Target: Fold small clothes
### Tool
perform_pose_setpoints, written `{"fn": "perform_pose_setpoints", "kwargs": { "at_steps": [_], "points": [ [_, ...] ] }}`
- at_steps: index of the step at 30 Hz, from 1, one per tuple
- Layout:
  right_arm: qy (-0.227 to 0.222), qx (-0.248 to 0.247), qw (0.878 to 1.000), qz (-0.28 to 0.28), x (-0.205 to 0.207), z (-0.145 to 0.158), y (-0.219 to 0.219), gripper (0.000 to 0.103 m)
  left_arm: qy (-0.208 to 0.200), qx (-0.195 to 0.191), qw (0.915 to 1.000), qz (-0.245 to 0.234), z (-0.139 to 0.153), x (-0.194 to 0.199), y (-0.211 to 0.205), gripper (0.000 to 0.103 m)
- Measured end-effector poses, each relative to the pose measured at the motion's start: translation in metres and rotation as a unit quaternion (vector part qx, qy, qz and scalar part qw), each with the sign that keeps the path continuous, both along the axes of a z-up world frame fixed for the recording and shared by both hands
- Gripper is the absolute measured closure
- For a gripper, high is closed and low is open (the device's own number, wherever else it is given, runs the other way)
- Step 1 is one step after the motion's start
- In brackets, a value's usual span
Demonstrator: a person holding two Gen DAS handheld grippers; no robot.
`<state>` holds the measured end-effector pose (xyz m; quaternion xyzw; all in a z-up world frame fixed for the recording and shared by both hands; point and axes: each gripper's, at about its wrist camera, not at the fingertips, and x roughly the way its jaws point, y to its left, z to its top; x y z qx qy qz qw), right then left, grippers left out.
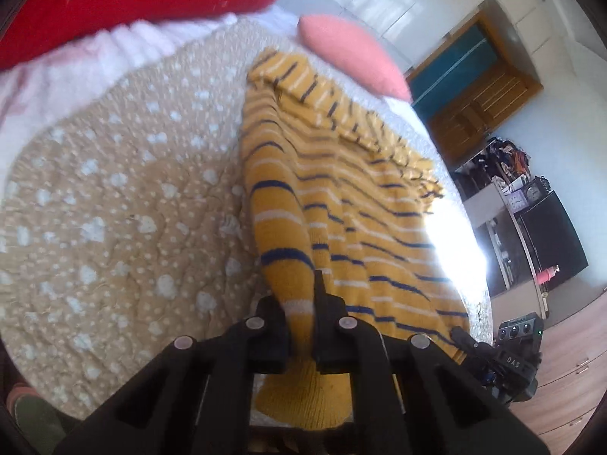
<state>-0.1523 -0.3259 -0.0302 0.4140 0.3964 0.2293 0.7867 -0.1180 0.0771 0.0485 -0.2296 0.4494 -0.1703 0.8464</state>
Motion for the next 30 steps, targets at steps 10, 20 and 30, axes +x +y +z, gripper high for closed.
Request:
{"fn": "perform_pose_setpoints", "kwargs": {
  "at_steps": [10, 20, 30],
  "points": [
    [-0.031, 0.024, 0.999, 0.018, -0.077, 0.025, -0.030, 0.095, -0.022, -0.018, 0.9995, -0.014, 0.018, -0.081, 0.002, 0.095],
    [-0.048, 0.052, 0.997, 0.021, -0.007, 0.055, -0.039, 0.094, -0.028, -0.049, 0.9984, 0.004, 0.039, -0.005, 0.009, 0.095],
    [-0.040, 0.004, 0.999, -0.011, 0.164, 0.089, -0.035, 0.092, -0.010, -0.025, 0.9995, 0.017, 0.041, 0.167, -0.024, 0.095]
  ]
}}
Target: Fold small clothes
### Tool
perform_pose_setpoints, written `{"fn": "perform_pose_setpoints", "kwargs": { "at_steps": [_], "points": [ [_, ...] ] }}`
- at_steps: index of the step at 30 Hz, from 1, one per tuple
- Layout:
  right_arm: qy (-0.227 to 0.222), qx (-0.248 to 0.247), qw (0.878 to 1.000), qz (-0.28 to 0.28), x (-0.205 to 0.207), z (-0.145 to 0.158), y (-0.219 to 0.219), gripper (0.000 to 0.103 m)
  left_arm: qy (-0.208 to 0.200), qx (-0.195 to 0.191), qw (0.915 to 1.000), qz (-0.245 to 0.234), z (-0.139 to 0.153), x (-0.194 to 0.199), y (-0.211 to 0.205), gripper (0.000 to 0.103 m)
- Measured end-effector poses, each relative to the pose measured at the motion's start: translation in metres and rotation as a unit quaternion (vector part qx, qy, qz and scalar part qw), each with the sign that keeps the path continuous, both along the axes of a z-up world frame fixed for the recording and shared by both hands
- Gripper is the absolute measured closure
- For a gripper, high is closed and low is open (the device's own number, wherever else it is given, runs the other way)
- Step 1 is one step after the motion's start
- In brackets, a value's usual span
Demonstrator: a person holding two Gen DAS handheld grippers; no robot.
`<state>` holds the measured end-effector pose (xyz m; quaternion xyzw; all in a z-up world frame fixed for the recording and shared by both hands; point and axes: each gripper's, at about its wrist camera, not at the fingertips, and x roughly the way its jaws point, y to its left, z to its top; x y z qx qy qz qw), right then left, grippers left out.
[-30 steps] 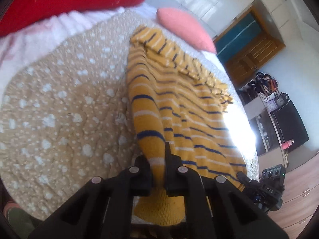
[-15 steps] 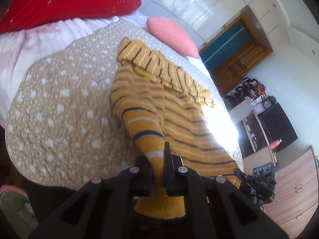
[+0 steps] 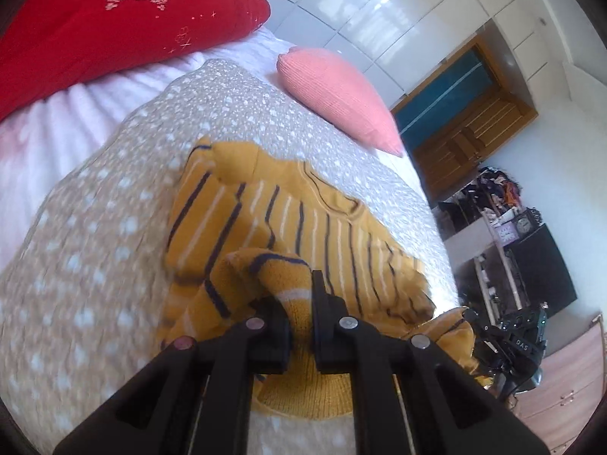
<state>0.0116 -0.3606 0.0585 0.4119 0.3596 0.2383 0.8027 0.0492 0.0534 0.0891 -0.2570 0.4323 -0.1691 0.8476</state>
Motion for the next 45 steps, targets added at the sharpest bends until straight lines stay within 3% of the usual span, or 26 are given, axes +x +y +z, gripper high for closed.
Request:
{"fn": "perform_pose_setpoints", "kwargs": {
  "at_steps": [2, 4, 6, 8, 10, 13, 16, 19, 21, 24, 28, 29, 30, 31, 32, 33, 37, 41, 43, 44, 45],
  "points": [
    [0.023, 0.002, 1.000, -0.007, 0.032, -0.010, -0.001, 0.091, 0.019, 0.005, 0.9998, 0.006, -0.010, 0.028, -0.004, 0.094],
    [0.049, 0.026, 0.998, -0.013, 0.058, -0.024, -0.006, 0.078, 0.036, -0.003, 0.9993, 0.008, -0.022, 0.053, -0.006, 0.090],
    [0.067, 0.040, 0.996, -0.033, 0.079, -0.037, -0.012, 0.057, 0.049, -0.016, 0.9986, 0.013, -0.032, 0.072, -0.004, 0.084],
    [0.068, 0.073, 0.994, -0.055, 0.091, -0.047, -0.023, 0.045, 0.054, -0.049, 0.9972, 0.018, -0.040, 0.088, 0.001, 0.077],
    [0.070, 0.127, 0.986, -0.085, 0.101, -0.059, -0.036, 0.032, 0.054, -0.087, 0.9941, 0.037, -0.046, 0.101, 0.011, 0.052],
    [0.084, 0.150, 0.978, -0.115, 0.112, -0.068, -0.047, 0.028, 0.050, -0.115, 0.9894, 0.074, -0.050, 0.115, 0.027, 0.041],
    [0.078, 0.106, 0.985, -0.112, 0.120, -0.054, -0.048, 0.028, 0.052, -0.116, 0.9892, 0.074, -0.046, 0.124, 0.035, 0.040],
    [0.039, -0.018, 0.997, -0.070, 0.114, -0.018, -0.030, 0.026, 0.026, -0.067, 0.9961, 0.051, -0.029, 0.114, 0.033, 0.031],
    [0.016, -0.105, 0.994, -0.035, 0.106, -0.003, -0.013, 0.021, 0.013, -0.024, 0.9992, 0.029, -0.022, 0.106, 0.024, 0.025],
    [0.005, -0.197, 0.980, 0.012, 0.107, 0.003, 0.018, 0.021, 0.015, 0.068, 0.9973, -0.024, -0.025, 0.104, -0.006, 0.024],
    [0.012, -0.263, 0.964, 0.039, 0.119, -0.005, 0.045, 0.021, 0.001, 0.136, 0.9874, -0.080, -0.036, 0.105, -0.045, 0.023],
    [0.017, -0.278, 0.960, 0.042, 0.122, -0.008, 0.049, 0.026, 0.003, 0.157, 0.9836, -0.090, -0.040, 0.106, -0.053, 0.024],
    [0.022, -0.290, 0.956, 0.047, 0.125, -0.011, 0.051, 0.058, 0.010, 0.180, 0.9779, -0.106, -0.044, 0.109, -0.063, 0.043],
    [0.032, -0.291, 0.955, 0.054, 0.130, -0.014, 0.052, 0.085, 0.023, 0.205, 0.9715, -0.118, -0.048, 0.113, -0.070, 0.094],
    [0.036, -0.284, 0.957, 0.053, 0.134, -0.016, 0.052, 0.094, 0.032, 0.229, 0.9658, -0.116, -0.050, 0.114, -0.073, 0.092],
    [0.027, -0.278, 0.959, 0.043, 0.133, -0.011, 0.045, 0.094, 0.025, 0.243, 0.9639, -0.105, -0.046, 0.117, -0.071, 0.093],
    [0.027, -0.277, 0.960, -0.024, 0.135, -0.007, 0.020, 0.095, 0.029, 0.227, 0.9721, -0.051, -0.038, 0.133, -0.045, 0.093],
    [0.092, -0.242, 0.964, -0.058, 0.145, -0.043, -0.007, 0.091, 0.077, 0.211, 0.9737, -0.037, -0.066, 0.150, -0.033, 0.085],
    [0.088, -0.214, 0.971, -0.065, 0.141, -0.050, -0.016, 0.089, 0.073, 0.201, 0.9763, -0.035, -0.065, 0.148, -0.029, 0.080],
    [0.087, -0.202, 0.973, -0.074, 0.136, -0.047, -0.021, 0.077, 0.072, 0.183, 0.9799, -0.030, -0.060, 0.146, -0.024, 0.076],
    [0.086, -0.194, 0.973, -0.085, 0.130, -0.041, -0.026, 0.061, 0.072, 0.160, 0.9842, -0.023, -0.053, 0.143, -0.016, 0.064]
  ]
}}
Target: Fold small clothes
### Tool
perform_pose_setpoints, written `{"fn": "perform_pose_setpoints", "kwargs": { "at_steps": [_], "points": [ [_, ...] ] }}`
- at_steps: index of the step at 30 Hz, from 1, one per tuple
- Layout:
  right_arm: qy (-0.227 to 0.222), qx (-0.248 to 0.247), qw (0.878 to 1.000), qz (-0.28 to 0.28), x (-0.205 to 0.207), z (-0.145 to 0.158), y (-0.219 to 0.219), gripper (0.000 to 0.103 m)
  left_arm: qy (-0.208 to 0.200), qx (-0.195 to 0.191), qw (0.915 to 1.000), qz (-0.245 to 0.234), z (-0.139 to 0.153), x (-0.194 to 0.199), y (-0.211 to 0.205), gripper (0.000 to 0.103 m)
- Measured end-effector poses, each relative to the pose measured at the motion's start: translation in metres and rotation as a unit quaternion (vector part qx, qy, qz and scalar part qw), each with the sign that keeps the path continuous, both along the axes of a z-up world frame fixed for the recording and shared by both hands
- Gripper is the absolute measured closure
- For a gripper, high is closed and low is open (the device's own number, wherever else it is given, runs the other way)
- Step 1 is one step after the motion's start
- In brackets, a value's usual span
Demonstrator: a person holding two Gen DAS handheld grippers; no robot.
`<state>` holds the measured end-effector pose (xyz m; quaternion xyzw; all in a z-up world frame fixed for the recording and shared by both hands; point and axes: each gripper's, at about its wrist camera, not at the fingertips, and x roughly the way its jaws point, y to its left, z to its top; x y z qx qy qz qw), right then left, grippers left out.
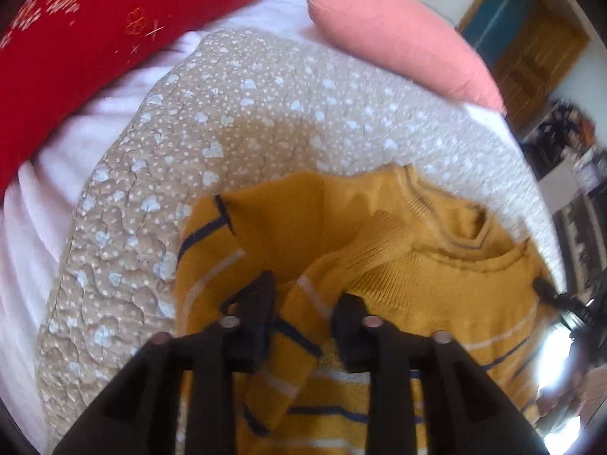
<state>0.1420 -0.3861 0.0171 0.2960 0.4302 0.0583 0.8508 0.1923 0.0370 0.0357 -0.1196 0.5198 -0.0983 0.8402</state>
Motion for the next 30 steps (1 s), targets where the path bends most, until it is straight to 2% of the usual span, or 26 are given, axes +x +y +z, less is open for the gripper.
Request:
{"fn": "perform_pose_setpoints", "kwargs": {
  "at_steps": [1, 3, 5, 7, 10, 12, 14, 15, 16, 17, 18, 19, 21, 23, 24, 25, 26, 27, 30],
  "points": [
    [-0.012, 0.009, 1.000, -0.005, -0.007, 0.007, -0.005, 0.056, -0.005, -0.028, 0.9995, 0.013, 0.008, -0.005, 0.009, 0.054],
    [-0.039, 0.008, 0.999, 0.000, -0.026, 0.026, -0.012, 0.055, -0.017, -0.060, 0.9976, 0.030, 0.023, -0.014, 0.024, 0.047],
    [-0.055, -0.021, 0.998, 0.011, -0.047, 0.044, -0.011, 0.055, -0.034, -0.068, 0.9966, 0.032, 0.039, -0.029, 0.036, 0.041],
    [-0.067, -0.039, 0.996, 0.036, -0.071, 0.058, -0.003, 0.055, -0.049, -0.059, 0.9968, 0.023, 0.050, -0.051, 0.043, 0.032],
    [-0.068, -0.069, 0.992, 0.079, -0.107, 0.062, 0.015, 0.052, -0.055, -0.041, 0.9976, 0.005, 0.049, -0.084, 0.045, 0.022],
    [-0.059, -0.110, 0.989, 0.083, -0.123, 0.052, 0.027, 0.030, -0.043, -0.019, 0.9988, -0.015, 0.034, -0.105, 0.040, 0.020],
    [-0.042, -0.151, 0.985, 0.074, -0.134, 0.034, 0.034, 0.021, -0.027, 0.003, 0.9992, -0.028, 0.017, -0.119, 0.035, 0.019],
    [-0.025, -0.153, 0.985, 0.076, -0.136, 0.021, 0.034, 0.022, -0.017, 0.017, 0.9992, -0.033, 0.007, -0.125, 0.031, 0.020],
    [-0.007, -0.138, 0.986, 0.089, -0.135, 0.009, 0.033, 0.029, -0.006, 0.051, 0.9982, -0.031, -0.003, -0.126, 0.028, 0.028],
    [0.008, -0.134, 0.986, 0.097, -0.132, 0.000, 0.031, 0.072, -0.003, 0.079, 0.9966, -0.022, -0.008, -0.127, 0.029, 0.035],
    [0.017, -0.152, 0.985, 0.085, -0.132, -0.005, 0.027, 0.089, -0.005, 0.083, 0.9966, -0.003, -0.009, -0.129, 0.035, 0.038],
    [0.018, -0.166, 0.984, 0.059, -0.134, -0.005, 0.020, 0.084, -0.009, 0.069, 0.9974, 0.019, -0.005, -0.131, 0.042, 0.038],
    [0.016, -0.156, 0.988, 0.012, -0.145, 0.003, 0.008, 0.062, -0.029, 0.051, 0.9962, 0.064, 0.007, -0.147, 0.051, 0.038],
    [-0.016, -0.149, 0.989, -0.010, -0.166, 0.019, 0.009, 0.053, -0.056, 0.030, 0.9949, 0.078, 0.022, -0.169, 0.046, 0.036],
    [-0.036, -0.145, 0.989, -0.013, -0.178, 0.027, 0.014, 0.041, -0.068, 0.020, 0.9943, 0.080, 0.027, -0.181, 0.040, 0.030],
    [-0.055, -0.141, 0.988, -0.017, -0.190, 0.033, 0.020, 0.034, -0.080, 0.015, 0.9932, 0.084, 0.032, -0.193, 0.032, 0.023],
    [-0.065, -0.142, 0.987, -0.023, -0.199, 0.038, 0.025, 0.023, -0.092, 0.011, 0.9919, 0.087, 0.037, -0.204, 0.024, 0.022],
    [-0.068, -0.142, 0.987, -0.028, -0.207, 0.040, 0.032, 0.020, -0.103, 0.006, 0.9909, 0.086, 0.041, -0.214, 0.016, 0.022],
    [-0.057, -0.150, 0.987, -0.026, -0.220, 0.045, 0.057, 0.020, -0.117, -0.023, 0.9904, 0.070, 0.048, -0.237, 0.002, 0.020]
  ]
}}
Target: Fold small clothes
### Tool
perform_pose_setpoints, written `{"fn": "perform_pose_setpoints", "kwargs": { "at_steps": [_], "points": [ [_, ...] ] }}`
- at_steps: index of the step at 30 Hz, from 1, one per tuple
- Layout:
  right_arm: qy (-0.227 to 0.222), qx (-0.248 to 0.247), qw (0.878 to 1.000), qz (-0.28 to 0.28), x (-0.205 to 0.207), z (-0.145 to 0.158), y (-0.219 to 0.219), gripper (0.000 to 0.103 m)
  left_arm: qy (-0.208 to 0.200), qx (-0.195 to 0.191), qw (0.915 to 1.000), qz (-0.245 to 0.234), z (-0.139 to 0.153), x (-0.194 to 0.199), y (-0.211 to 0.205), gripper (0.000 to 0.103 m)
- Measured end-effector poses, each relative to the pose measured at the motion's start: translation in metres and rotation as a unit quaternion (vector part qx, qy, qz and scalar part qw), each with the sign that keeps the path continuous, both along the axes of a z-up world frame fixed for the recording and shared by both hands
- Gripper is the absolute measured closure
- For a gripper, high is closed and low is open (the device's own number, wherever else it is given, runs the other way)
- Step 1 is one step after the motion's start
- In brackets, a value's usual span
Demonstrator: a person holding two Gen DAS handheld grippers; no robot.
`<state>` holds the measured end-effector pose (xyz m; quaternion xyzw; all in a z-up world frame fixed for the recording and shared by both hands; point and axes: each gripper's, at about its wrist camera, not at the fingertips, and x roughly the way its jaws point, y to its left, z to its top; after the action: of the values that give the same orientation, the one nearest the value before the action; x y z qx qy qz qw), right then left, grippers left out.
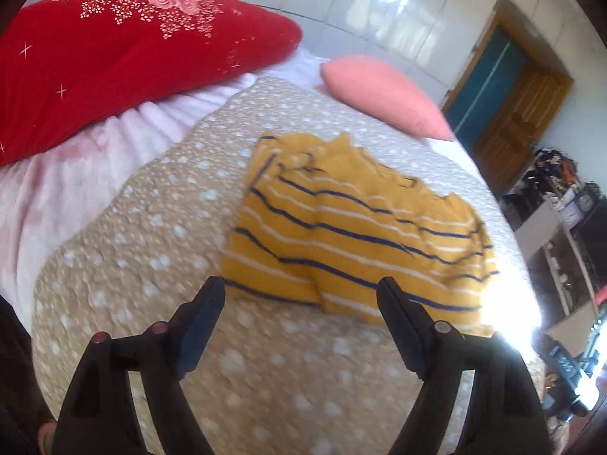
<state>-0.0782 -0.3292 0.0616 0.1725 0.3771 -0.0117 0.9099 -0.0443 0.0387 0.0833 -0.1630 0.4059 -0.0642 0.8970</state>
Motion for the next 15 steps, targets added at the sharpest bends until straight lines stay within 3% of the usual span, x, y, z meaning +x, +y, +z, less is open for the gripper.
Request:
{"fn": "perform_pose_setpoints", "kwargs": {
  "at_steps": [4, 8, 15],
  "points": [
    [-0.006, -0.003, 1.000, -0.009, -0.014, 0.014, 0.034, 0.020, -0.020, 0.006, 0.9997, -0.016, 0.006, -0.027, -0.003, 0.018],
    [0.010, -0.042, 0.999, 0.004, -0.005, 0.020, 0.066, 0.019, -0.042, 0.022, 0.9989, -0.002, 0.007, -0.041, 0.009, 0.018],
    [0.016, -0.063, 0.998, 0.000, 0.001, 0.031, 0.093, 0.019, -0.035, -0.008, 0.9993, 0.011, 0.000, -0.040, 0.041, 0.017]
  ]
}}
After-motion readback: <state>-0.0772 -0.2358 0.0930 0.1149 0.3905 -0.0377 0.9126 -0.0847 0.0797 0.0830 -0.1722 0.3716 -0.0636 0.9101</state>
